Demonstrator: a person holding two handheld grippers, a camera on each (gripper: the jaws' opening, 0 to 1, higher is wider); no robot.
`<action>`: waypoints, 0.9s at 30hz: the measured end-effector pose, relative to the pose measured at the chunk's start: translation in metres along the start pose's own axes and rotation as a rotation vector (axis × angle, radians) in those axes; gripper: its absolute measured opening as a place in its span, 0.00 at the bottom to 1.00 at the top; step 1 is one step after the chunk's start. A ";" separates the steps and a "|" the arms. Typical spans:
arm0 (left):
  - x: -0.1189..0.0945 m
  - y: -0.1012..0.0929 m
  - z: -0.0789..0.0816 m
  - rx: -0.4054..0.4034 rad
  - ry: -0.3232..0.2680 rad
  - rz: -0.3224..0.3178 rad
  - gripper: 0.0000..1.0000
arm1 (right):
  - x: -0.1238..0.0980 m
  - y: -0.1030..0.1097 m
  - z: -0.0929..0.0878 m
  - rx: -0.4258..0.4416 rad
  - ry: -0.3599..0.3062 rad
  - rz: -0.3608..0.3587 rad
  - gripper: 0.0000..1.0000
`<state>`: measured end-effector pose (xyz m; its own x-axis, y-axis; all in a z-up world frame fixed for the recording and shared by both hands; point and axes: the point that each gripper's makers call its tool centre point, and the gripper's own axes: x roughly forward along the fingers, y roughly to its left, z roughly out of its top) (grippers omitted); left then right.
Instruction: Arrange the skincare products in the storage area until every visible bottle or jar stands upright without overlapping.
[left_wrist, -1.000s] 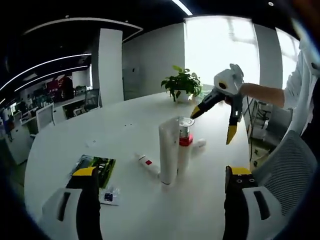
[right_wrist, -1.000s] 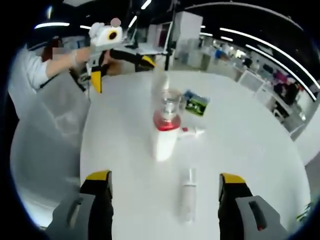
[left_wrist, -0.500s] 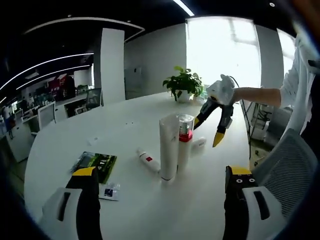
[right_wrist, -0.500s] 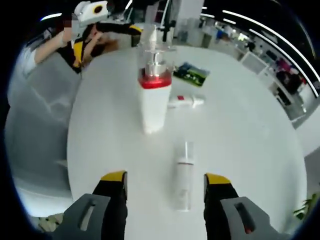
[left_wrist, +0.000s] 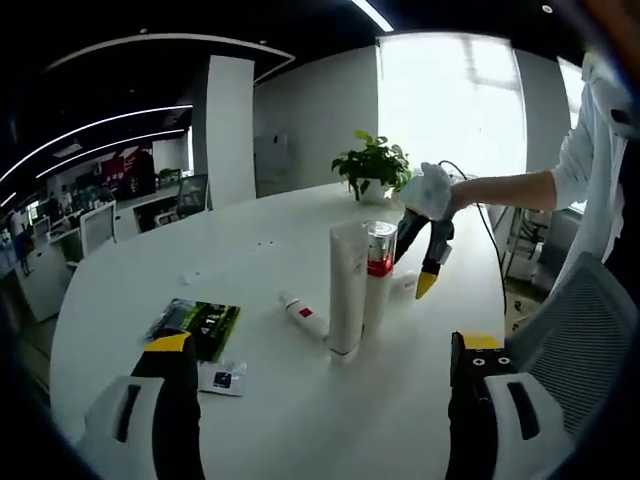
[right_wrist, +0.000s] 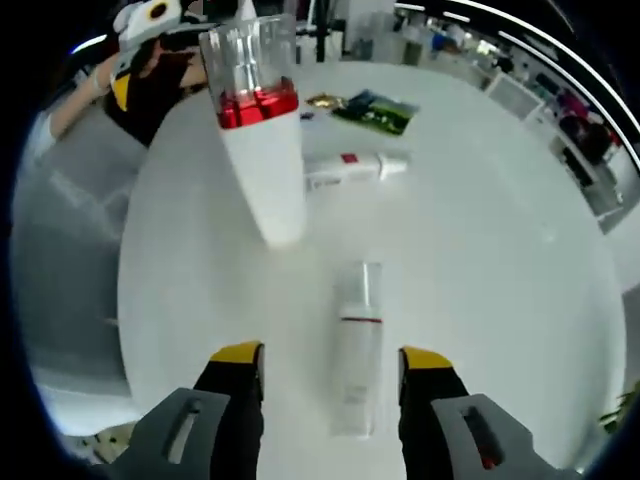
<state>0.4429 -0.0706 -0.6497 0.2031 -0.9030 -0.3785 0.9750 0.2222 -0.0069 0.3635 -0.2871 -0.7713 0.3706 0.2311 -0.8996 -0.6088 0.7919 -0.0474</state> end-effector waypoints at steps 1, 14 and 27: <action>0.000 -0.002 0.001 0.002 0.000 0.002 0.99 | 0.002 -0.002 -0.002 0.005 0.013 0.002 0.48; -0.003 0.002 0.004 -0.002 -0.023 0.007 0.99 | 0.013 -0.001 -0.011 0.033 0.072 0.027 0.41; -0.009 0.003 0.002 -0.005 -0.017 0.002 0.99 | 0.017 -0.010 -0.011 0.040 0.097 -0.006 0.26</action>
<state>0.4446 -0.0627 -0.6450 0.2065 -0.9089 -0.3624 0.9741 0.2257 -0.0109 0.3682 -0.2978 -0.7909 0.3031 0.1715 -0.9374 -0.5776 0.8154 -0.0376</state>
